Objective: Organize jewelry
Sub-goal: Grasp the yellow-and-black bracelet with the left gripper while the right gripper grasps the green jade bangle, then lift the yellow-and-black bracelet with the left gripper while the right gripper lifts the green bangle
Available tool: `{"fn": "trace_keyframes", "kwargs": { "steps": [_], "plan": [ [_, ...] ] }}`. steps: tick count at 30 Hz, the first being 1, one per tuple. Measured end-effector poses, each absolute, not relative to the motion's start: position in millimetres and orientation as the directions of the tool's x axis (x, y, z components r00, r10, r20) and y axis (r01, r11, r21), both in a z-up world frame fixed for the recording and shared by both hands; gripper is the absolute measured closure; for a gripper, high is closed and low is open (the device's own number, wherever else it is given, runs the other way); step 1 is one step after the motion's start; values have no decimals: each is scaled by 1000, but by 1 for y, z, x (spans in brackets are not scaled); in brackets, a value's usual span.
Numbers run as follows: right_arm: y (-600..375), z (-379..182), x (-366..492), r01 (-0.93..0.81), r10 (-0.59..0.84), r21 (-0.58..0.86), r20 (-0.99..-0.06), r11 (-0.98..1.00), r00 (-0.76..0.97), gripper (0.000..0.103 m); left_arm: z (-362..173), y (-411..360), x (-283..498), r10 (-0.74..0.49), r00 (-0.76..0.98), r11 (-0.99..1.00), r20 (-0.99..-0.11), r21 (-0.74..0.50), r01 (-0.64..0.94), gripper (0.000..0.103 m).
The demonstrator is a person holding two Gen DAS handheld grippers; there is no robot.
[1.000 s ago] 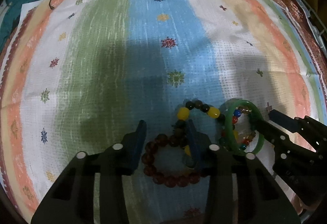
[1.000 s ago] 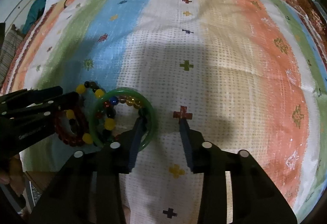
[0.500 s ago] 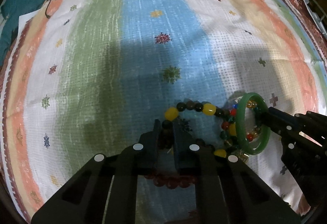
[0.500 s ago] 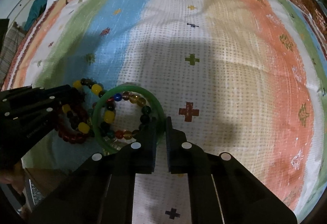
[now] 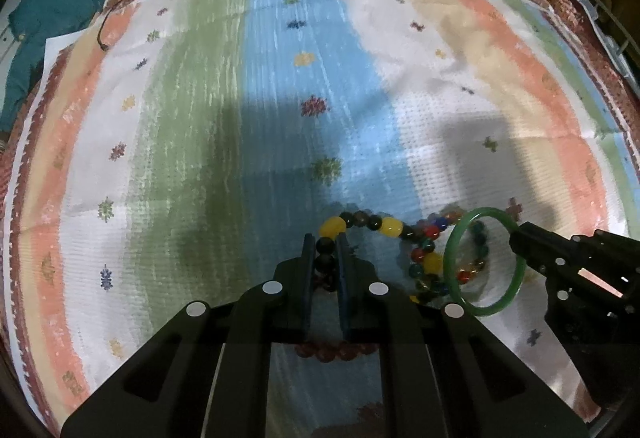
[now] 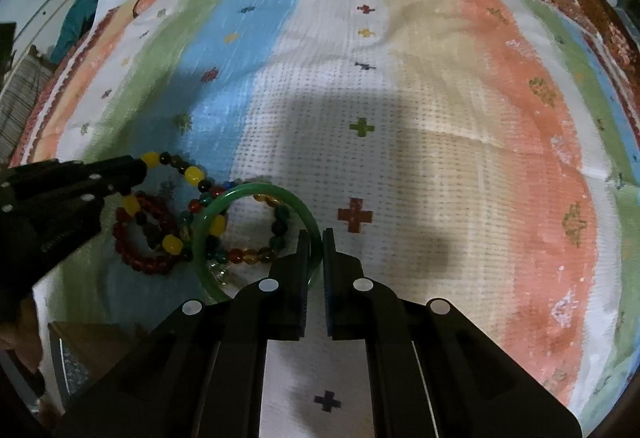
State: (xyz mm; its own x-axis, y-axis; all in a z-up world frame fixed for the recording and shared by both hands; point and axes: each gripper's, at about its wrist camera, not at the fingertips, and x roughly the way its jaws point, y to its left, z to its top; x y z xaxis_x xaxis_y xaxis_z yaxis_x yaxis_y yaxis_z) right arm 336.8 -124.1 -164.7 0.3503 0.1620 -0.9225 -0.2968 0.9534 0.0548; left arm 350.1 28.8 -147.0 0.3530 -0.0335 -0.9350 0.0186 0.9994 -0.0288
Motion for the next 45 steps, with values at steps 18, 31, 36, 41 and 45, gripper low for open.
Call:
{"fn": "trace_keyframes", "kwargs": {
  "steps": [18,31,36,41,45],
  "plan": [
    [-136,-138,319,-302,175,50,-898,952,403,96,-91,23,328,-38,442,999,-896,-40,5,94],
    [-128,-115,298,-324,192,47,-880,945,435,96,-70,38,299,-14,466,1000,-885,-25,-17,94],
    [-125,-103,285,-333,205,50,-870,941,449,96,-61,39,285,-24,480,999,-877,-37,-18,94],
    [-122,-92,275,-347,221,55,-860,936,460,96,-52,34,271,-29,492,999,-870,-33,0,94],
    [-124,-84,264,-355,232,57,-851,933,472,96,-42,34,262,-46,508,999,-860,-53,1,94]
  ]
}}
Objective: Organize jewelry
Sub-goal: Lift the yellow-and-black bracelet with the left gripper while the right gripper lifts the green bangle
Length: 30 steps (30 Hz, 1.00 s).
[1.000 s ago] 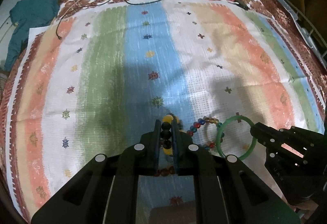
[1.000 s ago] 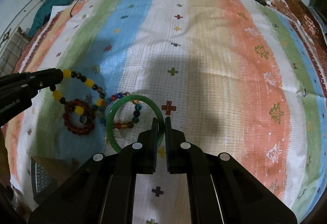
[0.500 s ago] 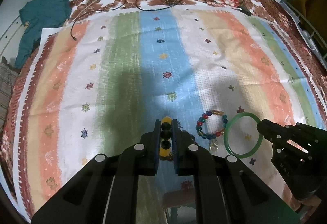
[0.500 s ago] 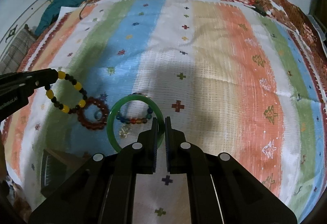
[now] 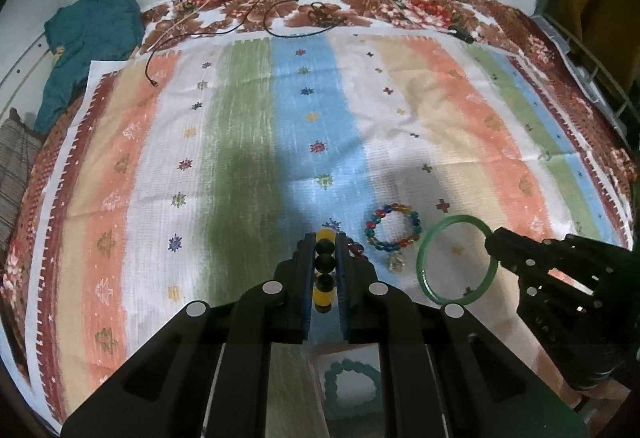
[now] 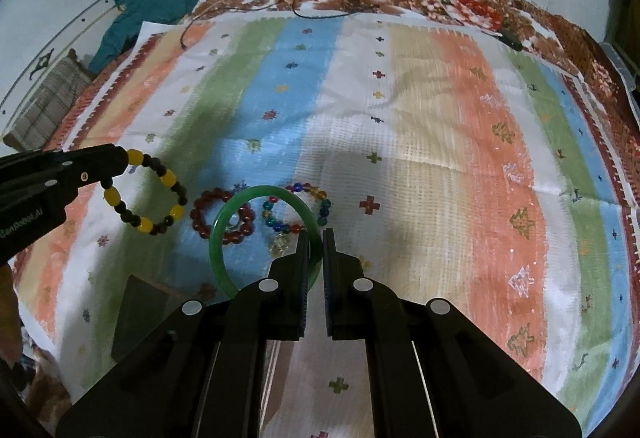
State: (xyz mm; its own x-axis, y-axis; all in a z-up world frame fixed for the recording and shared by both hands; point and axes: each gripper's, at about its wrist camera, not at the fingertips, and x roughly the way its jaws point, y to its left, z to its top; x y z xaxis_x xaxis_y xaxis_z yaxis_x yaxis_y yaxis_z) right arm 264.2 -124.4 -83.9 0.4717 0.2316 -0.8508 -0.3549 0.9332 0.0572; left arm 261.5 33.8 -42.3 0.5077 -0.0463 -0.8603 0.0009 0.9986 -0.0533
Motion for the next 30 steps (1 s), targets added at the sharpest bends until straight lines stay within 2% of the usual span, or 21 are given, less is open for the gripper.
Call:
{"fn": "trace_keyframes", "kwargs": {
  "steps": [11,30],
  "plan": [
    [-129,-70,239,-366,239,48,-834,929,497,96,-16,22,229,-83,556,996,-827,-79,31,94],
    [-136,-56,195,-384,271,66,-817,921,510,96,-1,13,174,-103,594,994,-798,-96,43,94]
  ]
}}
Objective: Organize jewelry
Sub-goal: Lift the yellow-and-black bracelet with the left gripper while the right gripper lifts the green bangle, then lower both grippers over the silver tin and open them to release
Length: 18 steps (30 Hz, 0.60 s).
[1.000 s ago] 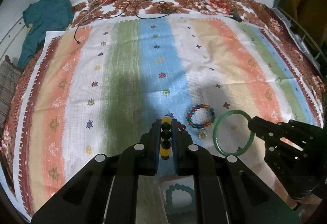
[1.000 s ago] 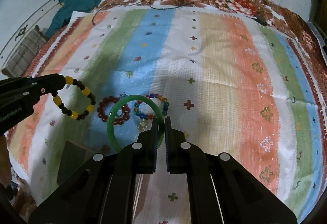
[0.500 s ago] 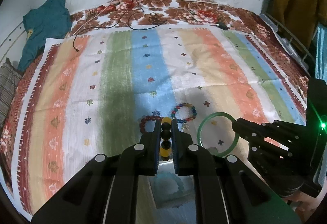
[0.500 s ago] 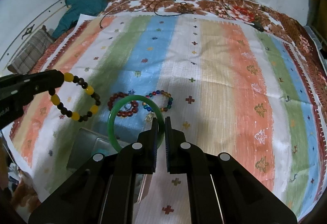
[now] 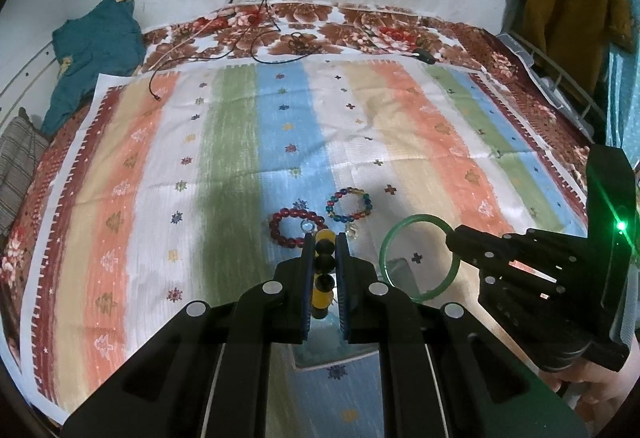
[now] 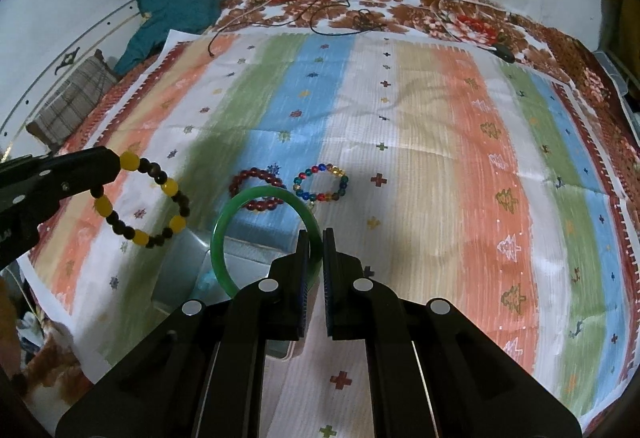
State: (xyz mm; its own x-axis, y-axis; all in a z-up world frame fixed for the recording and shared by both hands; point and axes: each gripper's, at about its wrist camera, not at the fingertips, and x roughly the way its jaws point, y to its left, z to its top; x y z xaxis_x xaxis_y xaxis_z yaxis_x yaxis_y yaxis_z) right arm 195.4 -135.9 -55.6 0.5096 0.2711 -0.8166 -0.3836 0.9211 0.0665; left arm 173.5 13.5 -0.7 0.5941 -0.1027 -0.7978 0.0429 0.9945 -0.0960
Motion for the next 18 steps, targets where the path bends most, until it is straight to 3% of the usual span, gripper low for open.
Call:
{"fn": "trace_keyframes", "kwargs": {
  "steps": [14,16,17,18],
  "plan": [
    [-134,-65,174,-410,322,130,-834,903,447,94,-7,9,148,-122,587,991,-801,-131,27,93],
    [-136,-69,176,-392,325,151,-844,907,426,84,-10,16,148,-104,579,990,-809,-138,-16,92],
    [-139,-67,177,-377,307,135,-840,916,447,69,-11,19,148,-85,578,991,-812,-131,-39,88],
    [-141,-66,178,-369,297,125,-837,921,459,63,-12,21,148,-76,576,990,-814,-129,-52,83]
  ]
}}
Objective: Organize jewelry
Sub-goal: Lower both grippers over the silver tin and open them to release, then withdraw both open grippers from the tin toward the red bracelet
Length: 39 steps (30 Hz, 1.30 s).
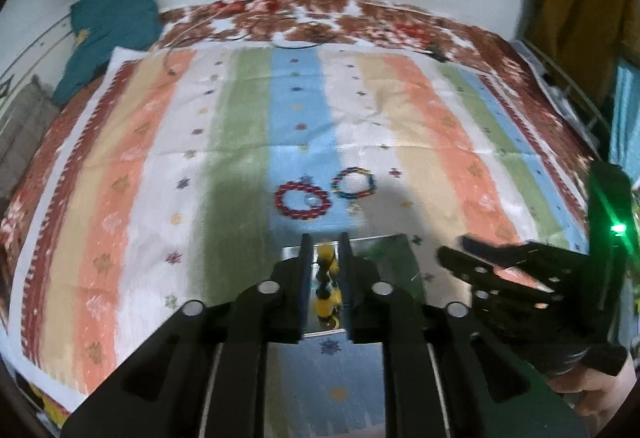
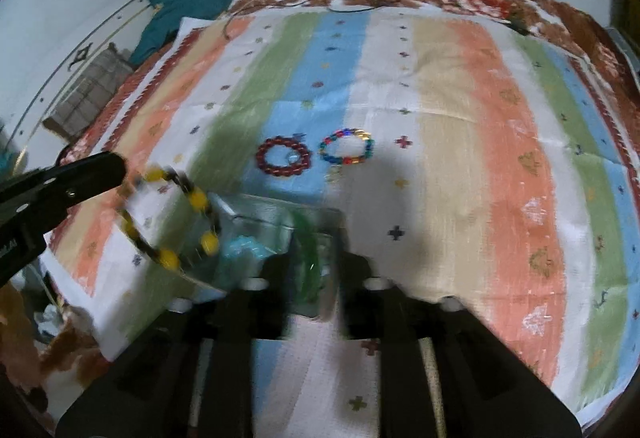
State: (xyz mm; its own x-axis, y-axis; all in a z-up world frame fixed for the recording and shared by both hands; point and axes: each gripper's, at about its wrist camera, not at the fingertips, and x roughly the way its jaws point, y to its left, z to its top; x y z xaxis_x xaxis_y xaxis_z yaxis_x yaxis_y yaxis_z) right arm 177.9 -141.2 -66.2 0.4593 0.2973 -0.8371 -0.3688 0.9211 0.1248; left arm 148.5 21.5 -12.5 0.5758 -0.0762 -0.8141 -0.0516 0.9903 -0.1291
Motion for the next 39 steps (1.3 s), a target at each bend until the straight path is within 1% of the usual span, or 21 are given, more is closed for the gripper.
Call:
{"fn": "trace_keyframes", "kwargs": {
  "steps": [4,5,6,10,15,18,22,24,25,32,39],
  "plan": [
    [-150,-68,184,-341,264,103,-844,934,467,61,-18,37,152,-59,562,985,-825,-140,-103,81],
    [-151,-69,186,-338,261,103,-846,936,465,58,-18,38,152,-55,561,985,-826,-139,-107,78],
    [-152,-71,187,-332,257,103,-849,938,462,56,-20,40,154,-50,559,984,-828,-136,-114,72],
    [-152,-72,190,-326,248,98,-852,940,460,50,-24,42,158,-28,551,985,-834,-117,-127,63],
    [-151,-72,197,-310,237,92,-849,946,473,43,-33,45,165,-7,530,986,-848,-94,-137,59],
    [-150,-73,203,-303,231,88,-849,949,475,42,-39,51,172,-8,519,984,-855,-100,-150,55],
    [-148,-77,210,-297,219,79,-851,952,477,39,-43,56,179,6,514,981,-858,-95,-170,52],
    [-147,-78,214,-294,210,69,-850,953,482,37,-45,59,183,-6,515,978,-857,-112,-176,45],
    [-147,-79,216,-291,205,64,-849,955,486,36,-46,60,185,-7,514,977,-857,-115,-180,43],
    [-146,-86,232,-293,187,40,-848,955,496,36,-56,62,200,-6,507,972,-862,-124,-198,42],
    [-147,-95,248,-284,181,38,-849,958,497,36,-76,62,219,21,470,978,-882,-78,-191,42]
  ]
}}
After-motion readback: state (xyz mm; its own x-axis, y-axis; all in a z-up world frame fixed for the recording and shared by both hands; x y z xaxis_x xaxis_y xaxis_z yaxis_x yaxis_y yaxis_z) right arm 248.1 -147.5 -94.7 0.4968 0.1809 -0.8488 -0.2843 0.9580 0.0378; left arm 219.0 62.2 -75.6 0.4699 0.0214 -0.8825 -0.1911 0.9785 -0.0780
